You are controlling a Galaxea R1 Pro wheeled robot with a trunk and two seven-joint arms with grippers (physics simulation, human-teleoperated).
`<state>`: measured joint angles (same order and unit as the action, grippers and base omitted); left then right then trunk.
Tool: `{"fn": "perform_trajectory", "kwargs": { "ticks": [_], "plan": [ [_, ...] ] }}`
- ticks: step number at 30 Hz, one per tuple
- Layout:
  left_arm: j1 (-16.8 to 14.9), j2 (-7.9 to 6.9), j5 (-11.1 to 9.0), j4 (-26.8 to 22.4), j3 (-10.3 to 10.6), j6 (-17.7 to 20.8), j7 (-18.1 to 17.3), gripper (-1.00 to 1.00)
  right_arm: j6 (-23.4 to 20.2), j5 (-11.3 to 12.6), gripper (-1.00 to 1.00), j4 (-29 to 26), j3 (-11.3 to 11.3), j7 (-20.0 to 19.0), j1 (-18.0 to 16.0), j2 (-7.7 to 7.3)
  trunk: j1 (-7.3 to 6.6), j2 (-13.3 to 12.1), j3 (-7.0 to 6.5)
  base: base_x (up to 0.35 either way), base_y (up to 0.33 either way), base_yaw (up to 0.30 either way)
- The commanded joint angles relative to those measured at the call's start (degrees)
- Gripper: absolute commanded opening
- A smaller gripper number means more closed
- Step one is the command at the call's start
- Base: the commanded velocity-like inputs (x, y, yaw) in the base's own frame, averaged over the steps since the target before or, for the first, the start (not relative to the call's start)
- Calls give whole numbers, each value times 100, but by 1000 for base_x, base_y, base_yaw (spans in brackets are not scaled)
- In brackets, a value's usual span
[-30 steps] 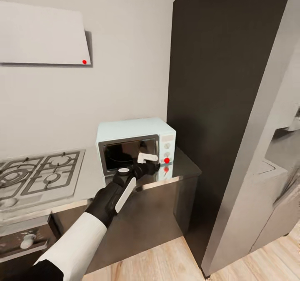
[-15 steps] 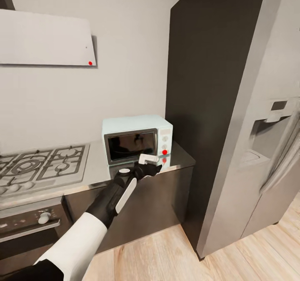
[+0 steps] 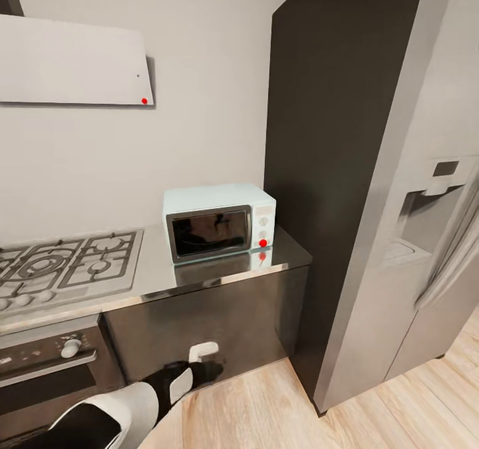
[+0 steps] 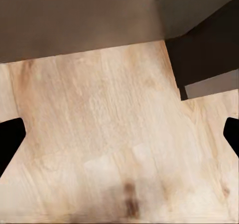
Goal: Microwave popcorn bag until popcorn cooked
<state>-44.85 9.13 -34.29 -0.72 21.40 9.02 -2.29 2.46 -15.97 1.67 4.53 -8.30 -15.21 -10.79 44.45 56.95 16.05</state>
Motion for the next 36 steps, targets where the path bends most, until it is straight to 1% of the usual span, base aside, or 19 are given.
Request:
{"fn": "perform_trajectory", "kwargs": {
  "ticks": [1, 3, 6, 8, 9, 10, 12, 13, 14, 15, 16, 17, 19, 21, 24, 32, 36],
  "plan": [
    [223, -83, -64, 42, 41, 0, -9, 100, 29, -48, 100, 18, 48, -8, -9, -10, 0, 5, 6, 0, 0, 0],
    [1089, -295, -68, 68, 38, -32, -8, 100, 27, -47, 100, 18, 44, -11, -9, -13, 0, 5, 6, 0, 0, 0],
    [1640, -327, -69, 71, 39, -113, 19, 100, 26, -53, 100, 18, 40, -11, -9, -5, 0, 5, 6, 0, 0, 0],
    [1951, -353, -69, 72, 35, -136, 24, 100, 26, -55, 100, 18, 39, -9, -9, -6, 0, 5, 6, 0, 0, 0],
    [2074, -378, -69, 72, 35, -143, 25, 100, 26, -55, 100, 18, 39, -9, -9, -10, 0, 5, 6, 0, 0, 0],
    [2361, -456, -69, 72, 38, -151, 26, 100, 27, -55, 100, 18, 39, -8, -9, -10, 0, 5, 6, 0, 0, 0],
    [2639, -507, -69, 72, 37, -154, 26, 100, 27, -56, 100, 18, 39, -6, -9, 9, 0, 5, 6, 0, 0, 0],
    [2711, -520, -69, 72, 38, -155, 26, 100, 30, -56, 100, 18, 39, -6, -9, 11, 0, 5, 6, 0, 0, 0],
    [2925, -559, -66, 72, 34, -246, 25, 100, 33, -52, 100, 18, 39, -5, -9, 14, 0, 5, 6, 0, 0, 0],
    [2995, -579, -67, 72, 35, -375, 26, 100, 34, -52, 100, 18, 39, -5, -9, 15, 0, 5, 6, 0, 0, 0],
    [3061, -600, -68, 72, 36, -624, 26, 100, 34, -52, 100, 18, 39, -5, -9, 15, 0, 5, 6, 0, 0, 0],
    [3091, -609, -68, 72, 37, -764, 29, 100, 35, -50, 100, 18, 39, -5, -9, 18, 0, 5, 6, 0, 0, 0],
    [3142, -620, -68, 72, 39, -945, 33, 100, 30, -48, 100, 18, 39, -5, -9, 16, 0, 5, 6, 0, 0, 0],
    [3163, -623, -69, 72, 39, -1024, 36, 100, 28, -44, 100, 18, 39, -5, -9, 6, 0, 5, 6, 0, 0, 0],
    [3181, -624, -72, 72, 39, -1078, 50, 100, 26, -43, 100, 18, 39, -5, -9, 7, 0, 5, 6, 0, 0, 0],
    [3184, -623, -69, 72, 39, -1078, 72, 100, -37, -46, 100, 18, 39, 4, -9, 31, 0, 5, 6, 0, 0, 4],
    [3194, -615, -69, 73, 39, -1077, 87, 100, -36, -47, 100, 19, 39, 32, -9, 25, 0, 5, 6, 0, 0, 196]
  ]
}}
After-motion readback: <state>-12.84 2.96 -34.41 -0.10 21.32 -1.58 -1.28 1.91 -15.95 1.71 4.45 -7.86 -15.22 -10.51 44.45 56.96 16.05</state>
